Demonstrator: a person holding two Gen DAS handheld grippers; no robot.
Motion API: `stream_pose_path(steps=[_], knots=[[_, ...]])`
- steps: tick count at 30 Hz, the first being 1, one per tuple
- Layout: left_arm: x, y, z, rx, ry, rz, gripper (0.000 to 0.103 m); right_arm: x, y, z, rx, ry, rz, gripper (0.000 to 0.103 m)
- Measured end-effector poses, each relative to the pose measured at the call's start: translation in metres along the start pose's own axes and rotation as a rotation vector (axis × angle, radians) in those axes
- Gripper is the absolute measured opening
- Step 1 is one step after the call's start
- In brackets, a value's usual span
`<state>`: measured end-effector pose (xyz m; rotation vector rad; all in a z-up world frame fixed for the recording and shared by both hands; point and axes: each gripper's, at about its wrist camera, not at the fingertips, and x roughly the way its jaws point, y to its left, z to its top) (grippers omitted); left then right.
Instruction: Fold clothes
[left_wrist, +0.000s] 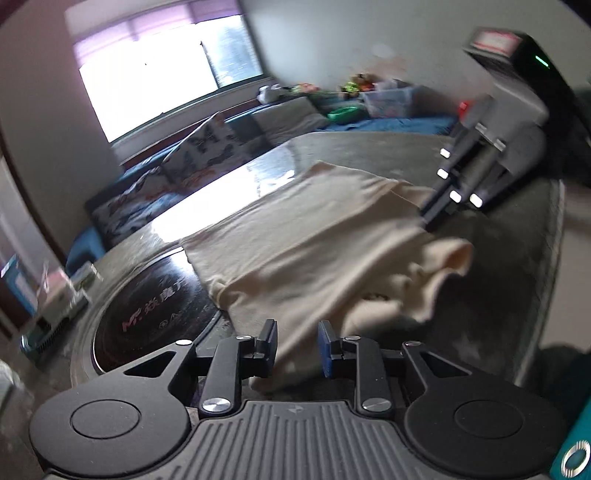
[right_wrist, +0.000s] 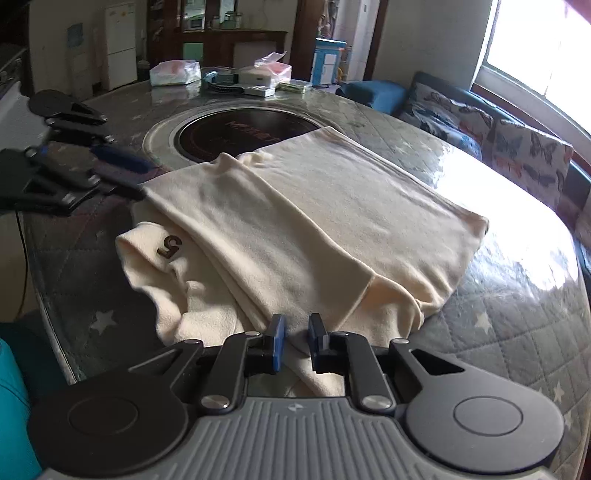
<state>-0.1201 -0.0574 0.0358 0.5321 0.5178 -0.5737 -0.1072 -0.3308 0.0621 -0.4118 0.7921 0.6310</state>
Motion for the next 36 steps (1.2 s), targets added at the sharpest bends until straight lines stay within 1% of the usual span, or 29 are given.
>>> stream_pose_path(steps=[1,4,5,6,8,10,11,13,14,16,17,18,21,24,26,28,29,30,31,32,33,34,36], knots=[[-0.002,-0.006,-0.002,0.029,-0.003,-0.004,0.028,-0.002,0.0,0.0,0.002,-0.002,0.002,0.013],[0.003,-0.024,-0.004,0.1,-0.013,-0.015,0.032,-0.008,0.001,0.001,-0.012,-0.005,-0.006,0.019],[0.005,-0.029,-0.003,0.124,-0.028,-0.011,0.032,-0.01,0.001,0.001,-0.019,-0.005,-0.01,0.022],[0.007,-0.035,-0.002,0.146,-0.042,-0.008,0.032,-0.014,0.003,0.001,-0.032,-0.005,-0.012,0.028],[0.012,-0.039,0.001,0.156,-0.06,-0.018,0.032,-0.02,0.007,0.001,-0.059,-0.005,-0.021,0.033],[0.018,-0.042,0.002,0.17,-0.077,-0.009,0.032,-0.025,0.011,-0.001,-0.092,-0.002,-0.024,0.037],[0.021,-0.043,0.003,0.17,-0.084,-0.004,0.031,-0.028,0.013,-0.003,-0.109,0.0,-0.026,0.04],[0.025,-0.04,0.006,0.149,-0.093,-0.011,0.029,-0.031,0.017,-0.006,-0.145,0.007,-0.025,0.041],[0.027,-0.038,0.007,0.135,-0.096,-0.015,0.022,-0.032,0.02,-0.008,-0.166,0.011,-0.027,0.043],[0.028,-0.028,0.012,0.08,-0.101,-0.027,0.014,-0.034,0.026,-0.013,-0.218,0.022,-0.019,0.049],[0.028,-0.021,0.014,0.045,-0.102,-0.037,0.011,-0.035,0.029,-0.015,-0.244,0.018,-0.014,0.058],[0.029,-0.015,0.016,0.011,-0.101,-0.043,0.011,-0.036,0.032,-0.017,-0.271,0.012,-0.014,0.06],[0.035,0.002,0.023,-0.062,-0.092,-0.048,0.009,-0.032,0.04,-0.018,-0.33,-0.015,-0.025,0.06],[0.045,0.014,0.029,-0.128,-0.073,-0.063,0.009,-0.021,0.043,-0.015,-0.339,-0.039,-0.026,0.06],[0.052,0.021,0.033,-0.16,-0.062,-0.069,0.008,-0.012,0.043,-0.012,-0.333,-0.047,-0.023,0.058],[0.054,0.022,0.033,-0.176,-0.054,-0.066,0.009,0.001,0.039,-0.006,-0.308,-0.042,-0.027,0.051],[0.057,0.024,0.033,-0.184,-0.045,-0.065,0.008,0.006,0.035,-0.004,-0.283,-0.039,-0.015,0.045],[0.058,0.026,0.032,-0.19,-0.034,-0.064,0.009,0.008,0.03,0.0,-0.248,-0.034,-0.003,0.033],[0.06,0.029,0.031,-0.195,-0.024,-0.064,0.01,0.01,0.024,0.003,-0.211,-0.029,0.01,0.026],[0.057,0.03,0.028,-0.202,-0.02,-0.064,0.013,0.012,0.019,0.006,-0.174,-0.024,0.023,0.021],[0.054,0.031,0.026,-0.207,-0.017,-0.063,0.013,0.012,0.014,0.009,-0.146,-0.024,0.034,0.017],[0.05,0.032,0.023,-0.202,-0.021,-0.062,0.016,0.012,0.01,0.011,-0.119,-0.025,0.045,0.015],[0.04,0.032,0.016,-0.18,-0.037,-0.063,0.017,0.01,-0.002,0.017,-0.063,-0.028,0.067,0.012]])
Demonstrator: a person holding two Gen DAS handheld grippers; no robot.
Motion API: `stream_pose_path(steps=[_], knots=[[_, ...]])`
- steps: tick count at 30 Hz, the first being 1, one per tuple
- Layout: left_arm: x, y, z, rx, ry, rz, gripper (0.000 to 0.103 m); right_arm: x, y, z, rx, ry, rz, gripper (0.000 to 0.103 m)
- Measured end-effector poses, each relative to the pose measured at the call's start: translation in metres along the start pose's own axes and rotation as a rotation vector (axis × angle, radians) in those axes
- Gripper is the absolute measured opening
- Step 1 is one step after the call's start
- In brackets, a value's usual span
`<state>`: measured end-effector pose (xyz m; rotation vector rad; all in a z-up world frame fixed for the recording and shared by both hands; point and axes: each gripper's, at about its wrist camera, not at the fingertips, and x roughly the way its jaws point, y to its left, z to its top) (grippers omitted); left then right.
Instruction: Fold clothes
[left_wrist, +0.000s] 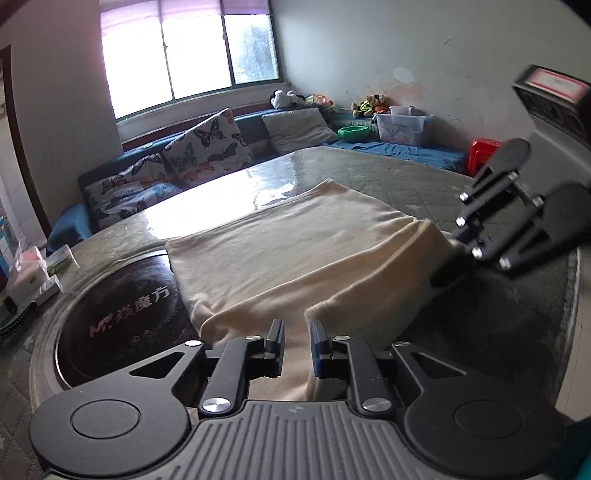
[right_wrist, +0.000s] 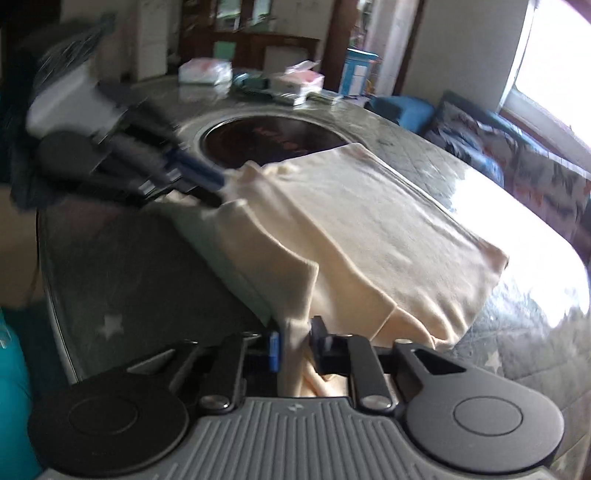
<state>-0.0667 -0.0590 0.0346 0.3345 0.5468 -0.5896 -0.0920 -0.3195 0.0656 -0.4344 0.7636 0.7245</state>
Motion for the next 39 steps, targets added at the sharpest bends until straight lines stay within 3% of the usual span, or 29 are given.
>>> stream_pose_path(steps=[4,10,16,18,20,26,33,39], knots=[[-0.015,-0.006,-0.013,0.071,-0.013,0.008,0.03,-0.003,-0.01,0.007,0.035,-0.014,0.011,0.01],[-0.018,-0.026,-0.027,0.208,-0.011,0.004,0.032,-0.006,-0.014,0.011,0.059,-0.026,0.003,0.009],[-0.006,-0.035,-0.035,0.297,-0.013,0.082,0.03,-0.01,-0.013,0.015,0.067,-0.047,-0.017,0.008],[-0.006,-0.034,-0.037,0.295,-0.017,0.089,0.013,-0.013,-0.011,0.015,0.064,-0.054,-0.024,0.007],[-0.013,-0.035,-0.036,0.284,-0.04,0.096,0.008,-0.015,-0.008,0.014,0.061,-0.063,-0.03,0.007],[-0.048,-0.039,-0.03,0.263,-0.092,0.075,0.006,-0.038,0.004,0.009,0.048,-0.093,-0.042,0.006],[-0.101,-0.045,-0.03,0.212,-0.104,-0.027,0.006,-0.086,0.036,0.0,0.004,-0.097,-0.005,0.006],[-0.092,-0.029,-0.011,0.166,-0.129,0.025,0.006,-0.093,0.036,0.01,0.0,-0.104,-0.008,0.006]])
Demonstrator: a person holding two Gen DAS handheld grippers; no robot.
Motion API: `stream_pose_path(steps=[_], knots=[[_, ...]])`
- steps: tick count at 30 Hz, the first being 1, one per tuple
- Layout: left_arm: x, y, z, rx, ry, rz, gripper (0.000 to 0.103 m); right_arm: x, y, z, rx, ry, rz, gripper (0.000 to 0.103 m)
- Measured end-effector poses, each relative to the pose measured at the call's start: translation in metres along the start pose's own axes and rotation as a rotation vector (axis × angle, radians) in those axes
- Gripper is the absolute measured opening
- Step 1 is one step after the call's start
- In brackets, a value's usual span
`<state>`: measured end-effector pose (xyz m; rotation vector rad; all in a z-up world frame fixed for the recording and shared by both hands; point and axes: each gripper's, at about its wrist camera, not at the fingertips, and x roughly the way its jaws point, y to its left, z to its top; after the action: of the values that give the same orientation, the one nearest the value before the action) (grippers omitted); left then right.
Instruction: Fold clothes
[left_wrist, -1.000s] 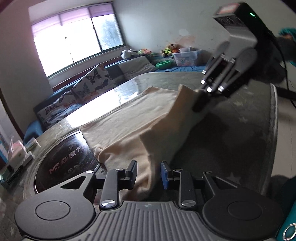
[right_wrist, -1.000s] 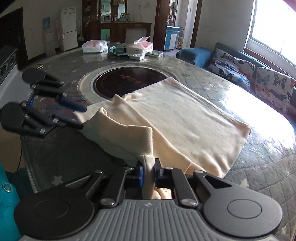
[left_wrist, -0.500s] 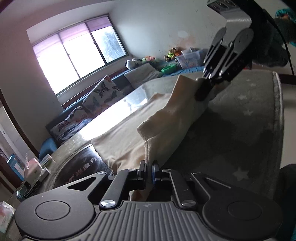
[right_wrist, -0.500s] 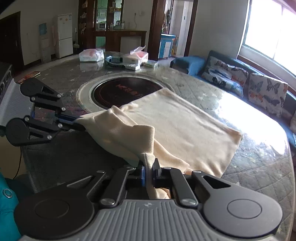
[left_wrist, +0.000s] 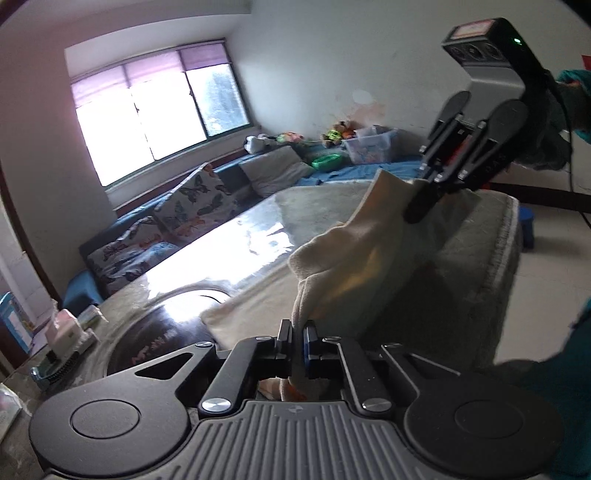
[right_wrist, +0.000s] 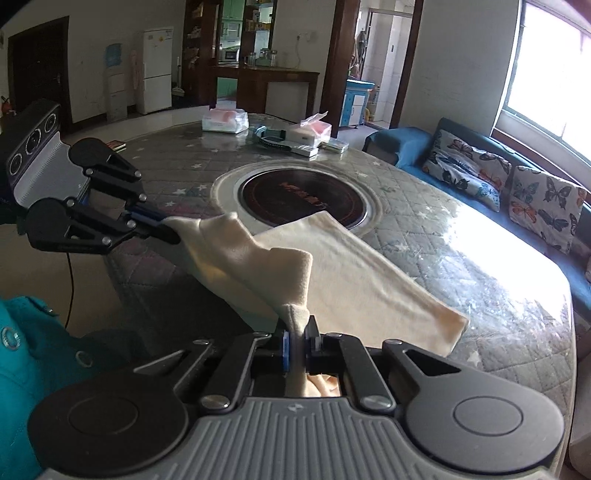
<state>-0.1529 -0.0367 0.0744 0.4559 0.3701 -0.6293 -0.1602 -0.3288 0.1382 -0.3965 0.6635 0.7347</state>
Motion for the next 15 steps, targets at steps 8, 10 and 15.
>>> stream_pose_path(steps=[8,10,15], knots=[[0.075,0.039,0.026,-0.087,0.06,0.101,0.006,0.032,-0.051,0.031,0.048,-0.004,-0.045,0.004],[0.1,0.05,0.031,-0.125,0.088,0.123,0.006,0.046,-0.067,0.038,0.066,-0.001,-0.053,0.004],[0.156,0.066,0.039,-0.159,0.142,0.159,0.007,0.088,-0.099,0.046,0.107,0.03,-0.092,0.004]])
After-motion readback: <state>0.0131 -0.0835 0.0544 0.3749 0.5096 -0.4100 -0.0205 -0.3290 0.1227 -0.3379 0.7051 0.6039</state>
